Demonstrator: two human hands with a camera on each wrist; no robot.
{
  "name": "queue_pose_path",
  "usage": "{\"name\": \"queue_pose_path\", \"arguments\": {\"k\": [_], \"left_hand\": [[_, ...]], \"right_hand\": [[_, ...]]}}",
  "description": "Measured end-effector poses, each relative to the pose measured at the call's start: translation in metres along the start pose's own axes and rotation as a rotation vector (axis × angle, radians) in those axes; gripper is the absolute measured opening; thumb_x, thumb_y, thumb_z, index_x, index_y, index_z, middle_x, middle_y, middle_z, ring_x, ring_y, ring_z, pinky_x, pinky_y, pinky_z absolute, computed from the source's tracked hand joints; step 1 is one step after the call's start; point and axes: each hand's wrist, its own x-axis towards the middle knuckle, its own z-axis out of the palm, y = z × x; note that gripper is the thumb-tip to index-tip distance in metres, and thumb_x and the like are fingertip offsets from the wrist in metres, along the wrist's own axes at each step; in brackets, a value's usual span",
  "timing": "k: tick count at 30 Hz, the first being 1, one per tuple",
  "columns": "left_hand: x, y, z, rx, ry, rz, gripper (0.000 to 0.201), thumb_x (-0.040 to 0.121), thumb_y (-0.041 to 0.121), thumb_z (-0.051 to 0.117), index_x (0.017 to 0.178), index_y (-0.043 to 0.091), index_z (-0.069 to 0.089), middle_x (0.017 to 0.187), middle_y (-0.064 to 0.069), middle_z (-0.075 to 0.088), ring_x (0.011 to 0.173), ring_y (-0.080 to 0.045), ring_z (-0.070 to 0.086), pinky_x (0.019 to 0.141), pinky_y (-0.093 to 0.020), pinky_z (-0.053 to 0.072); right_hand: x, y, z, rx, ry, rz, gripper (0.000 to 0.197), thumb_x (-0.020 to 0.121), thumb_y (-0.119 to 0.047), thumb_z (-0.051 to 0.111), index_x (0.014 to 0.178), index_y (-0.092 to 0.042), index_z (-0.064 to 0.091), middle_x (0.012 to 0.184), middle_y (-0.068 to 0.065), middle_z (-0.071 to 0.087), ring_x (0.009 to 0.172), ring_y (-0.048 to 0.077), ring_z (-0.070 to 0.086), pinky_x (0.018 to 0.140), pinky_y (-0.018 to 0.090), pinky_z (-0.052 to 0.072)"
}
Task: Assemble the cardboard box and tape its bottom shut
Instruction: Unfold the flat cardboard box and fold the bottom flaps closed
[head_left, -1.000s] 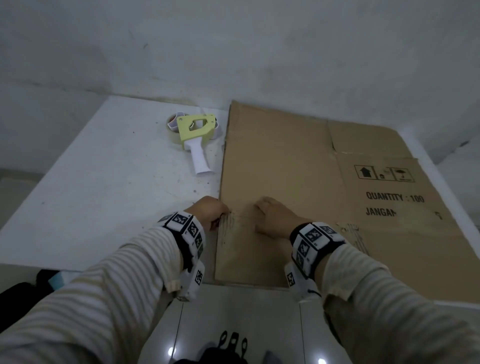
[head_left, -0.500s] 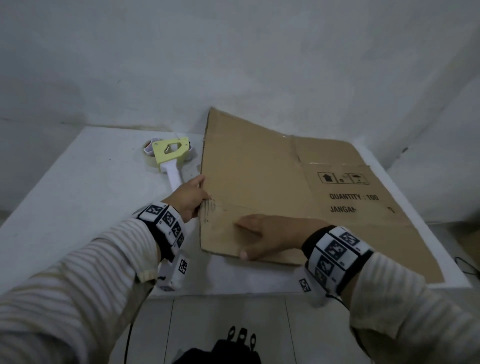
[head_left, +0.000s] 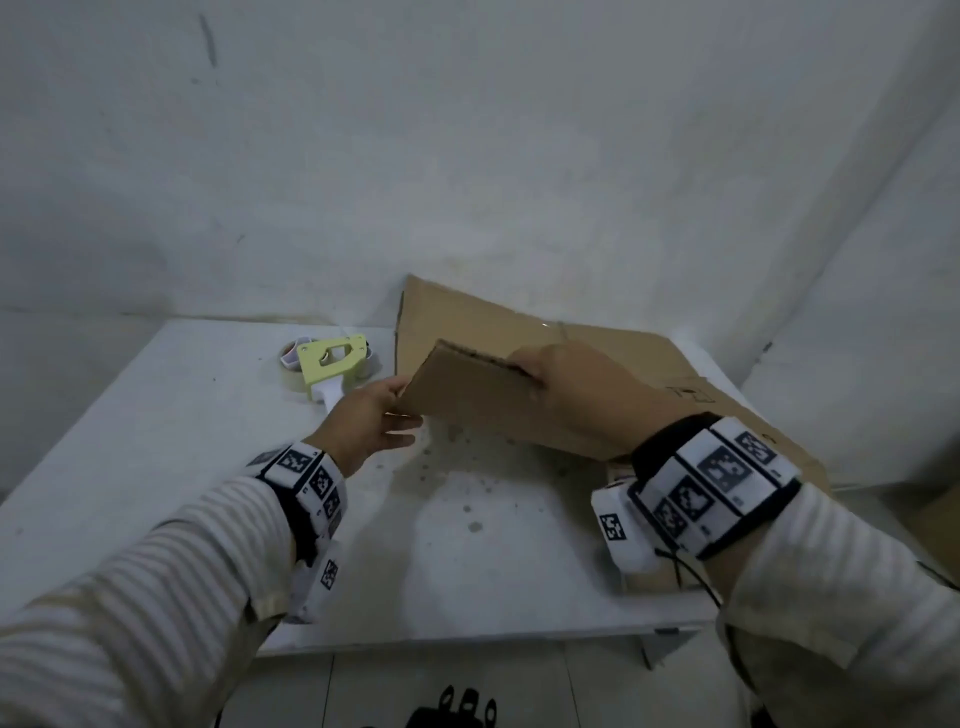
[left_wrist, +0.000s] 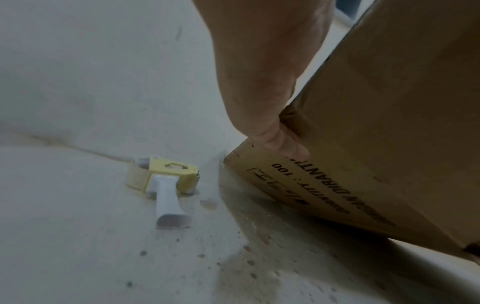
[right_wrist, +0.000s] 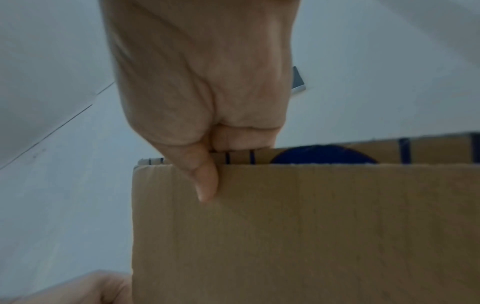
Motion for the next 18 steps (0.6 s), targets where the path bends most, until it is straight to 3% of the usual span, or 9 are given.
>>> {"name": "queue_pose_path", "arguments": {"k": [3, 5, 7, 9, 10, 12, 13, 14, 18], "left_hand": [[-0.006, 0.011, 0.003, 0.355, -0.007, 0.174, 0.020, 0.094, 0.018, 0.048, 0.108, 0.019, 0.062, 0.083, 0.001, 0.058, 0.079, -0.016, 0.055, 0.072, -0.031, 0.049], [-0.007, 0.019, 0.001, 0.687, 0.023, 0.346, 0.025, 0.087, 0.042, 0.055, 0.104, 0.027, 0.065, 0.070, 0.005, 0.049, 0.065, -0.011, 0.046, 0.065, -0.031, 0.043], [-0.005, 0.024, 0.000, 0.873, 0.061, 0.473, 0.053, 0.072, 0.067, 0.046, 0.104, 0.031, 0.068, 0.070, 0.005, 0.042, 0.065, -0.011, 0.040, 0.064, -0.032, 0.038], [-0.011, 0.033, 0.008, 0.874, 0.078, 0.553, 0.061, 0.069, 0.068, 0.044, 0.105, 0.025, 0.069, 0.085, 0.003, 0.050, 0.082, -0.013, 0.045, 0.072, -0.028, 0.035], [-0.016, 0.039, 0.013, 0.841, 0.074, 0.554, 0.050, 0.074, 0.063, 0.049, 0.099, 0.024, 0.068, 0.089, 0.004, 0.053, 0.087, -0.013, 0.048, 0.073, -0.027, 0.035], [-0.021, 0.047, 0.025, 0.814, 0.060, 0.492, 0.024, 0.088, 0.048, 0.055, 0.076, 0.027, 0.051, 0.076, 0.004, 0.053, 0.077, -0.019, 0.050, 0.062, -0.028, 0.034], [-0.021, 0.050, 0.030, 0.810, 0.073, 0.467, 0.030, 0.091, 0.044, 0.053, 0.069, 0.027, 0.042, 0.070, 0.002, 0.052, 0.072, -0.022, 0.050, 0.059, -0.029, 0.033], [-0.020, 0.052, 0.033, 0.797, 0.099, 0.473, 0.033, 0.093, 0.043, 0.051, 0.068, 0.025, 0.039, 0.070, 0.001, 0.054, 0.071, -0.025, 0.053, 0.059, -0.029, 0.034], [-0.020, 0.063, 0.034, 0.685, 0.165, 0.529, 0.021, 0.094, 0.046, 0.047, 0.081, 0.030, 0.054, 0.087, 0.001, 0.068, 0.083, -0.021, 0.064, 0.066, -0.029, 0.045]], "right_hand": [[0.000, 0.005, -0.018, -0.009, 0.121, 0.054, 0.033, 0.089, 0.000, 0.044, 0.117, -0.014, 0.057, 0.107, 0.012, 0.065, 0.093, 0.031, 0.059, 0.070, 0.033, 0.044], [0.000, 0.008, -0.031, 0.001, 0.192, 0.076, 0.036, 0.089, -0.001, 0.044, 0.119, -0.015, 0.057, 0.111, 0.012, 0.064, 0.096, 0.032, 0.059, 0.075, 0.036, 0.047], [0.000, 0.011, -0.045, -0.008, 0.272, 0.088, 0.037, 0.089, 0.001, 0.044, 0.120, -0.014, 0.057, 0.113, 0.012, 0.064, 0.097, 0.033, 0.059, 0.079, 0.038, 0.048], [-0.001, 0.014, -0.058, -0.040, 0.372, 0.082, 0.040, 0.087, 0.003, 0.045, 0.121, -0.015, 0.058, 0.113, 0.012, 0.064, 0.100, 0.033, 0.058, 0.084, 0.039, 0.047], [0.000, 0.016, -0.065, -0.053, 0.421, 0.079, 0.041, 0.087, 0.003, 0.045, 0.122, -0.015, 0.058, 0.113, 0.012, 0.064, 0.101, 0.033, 0.057, 0.085, 0.039, 0.046], [0.001, 0.022, -0.077, -0.066, 0.496, 0.076, 0.044, 0.086, 0.004, 0.046, 0.124, -0.016, 0.058, 0.113, 0.013, 0.064, 0.102, 0.033, 0.056, 0.087, 0.039, 0.045], [0.002, 0.025, -0.083, -0.069, 0.523, 0.076, 0.044, 0.086, 0.005, 0.045, 0.124, -0.015, 0.058, 0.112, 0.013, 0.065, 0.102, 0.033, 0.056, 0.087, 0.039, 0.045], [0.003, 0.027, -0.088, -0.069, 0.548, 0.073, 0.045, 0.086, 0.005, 0.045, 0.123, -0.015, 0.059, 0.111, 0.013, 0.065, 0.101, 0.033, 0.056, 0.086, 0.039, 0.044], [0.015, 0.034, -0.098, -0.128, 0.657, 0.063, 0.045, 0.083, 0.003, 0.045, 0.119, -0.018, 0.062, 0.104, 0.009, 0.068, 0.095, 0.031, 0.057, 0.083, 0.034, 0.037]]}}
